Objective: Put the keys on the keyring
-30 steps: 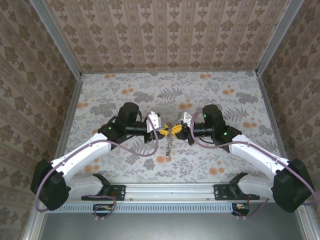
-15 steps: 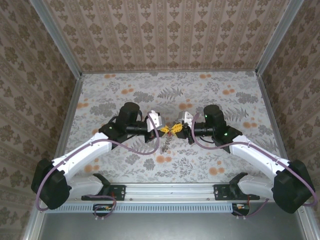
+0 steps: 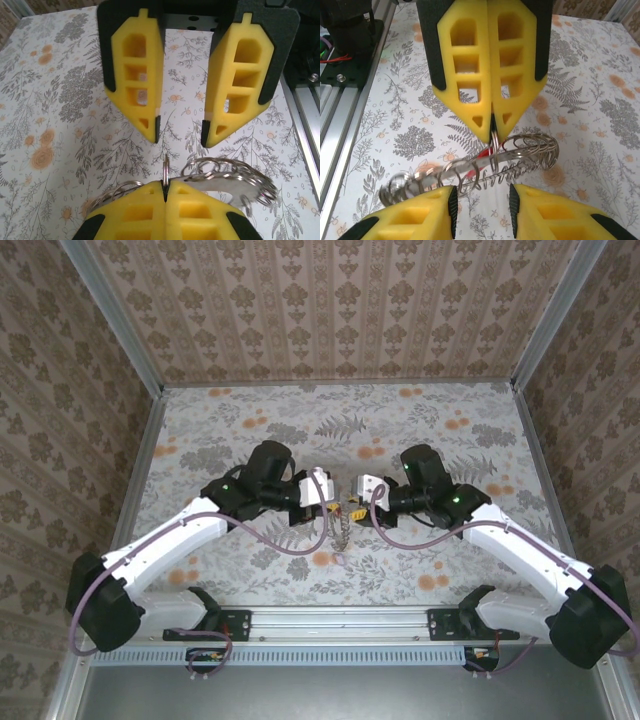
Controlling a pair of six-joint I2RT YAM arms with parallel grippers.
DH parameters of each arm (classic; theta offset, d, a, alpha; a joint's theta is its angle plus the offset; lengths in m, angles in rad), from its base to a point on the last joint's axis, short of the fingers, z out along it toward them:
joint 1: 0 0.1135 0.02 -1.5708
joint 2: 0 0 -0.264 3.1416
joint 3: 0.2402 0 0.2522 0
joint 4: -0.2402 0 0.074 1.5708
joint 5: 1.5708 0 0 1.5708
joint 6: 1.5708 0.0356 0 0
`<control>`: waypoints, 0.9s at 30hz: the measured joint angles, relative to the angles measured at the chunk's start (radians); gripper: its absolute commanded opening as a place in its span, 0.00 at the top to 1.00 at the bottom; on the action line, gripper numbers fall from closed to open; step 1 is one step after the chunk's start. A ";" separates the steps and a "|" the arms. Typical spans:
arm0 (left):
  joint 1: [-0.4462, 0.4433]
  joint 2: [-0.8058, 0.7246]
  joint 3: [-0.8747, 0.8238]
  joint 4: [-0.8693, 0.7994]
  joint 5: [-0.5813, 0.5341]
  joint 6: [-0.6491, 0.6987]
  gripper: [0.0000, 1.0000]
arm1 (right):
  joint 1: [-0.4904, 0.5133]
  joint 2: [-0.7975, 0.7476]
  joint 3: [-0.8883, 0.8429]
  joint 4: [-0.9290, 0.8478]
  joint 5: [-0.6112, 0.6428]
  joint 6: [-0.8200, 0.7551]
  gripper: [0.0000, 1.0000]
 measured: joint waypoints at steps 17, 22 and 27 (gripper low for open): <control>-0.006 0.050 0.054 -0.071 0.005 0.033 1.00 | 0.032 0.019 -0.004 0.076 0.010 0.045 0.77; -0.006 0.050 0.058 -0.071 0.017 0.036 1.00 | 0.033 0.032 -0.014 0.093 0.011 0.064 0.75; -0.006 0.050 0.058 -0.072 0.024 0.037 1.00 | 0.033 0.034 -0.035 0.129 0.017 0.093 0.94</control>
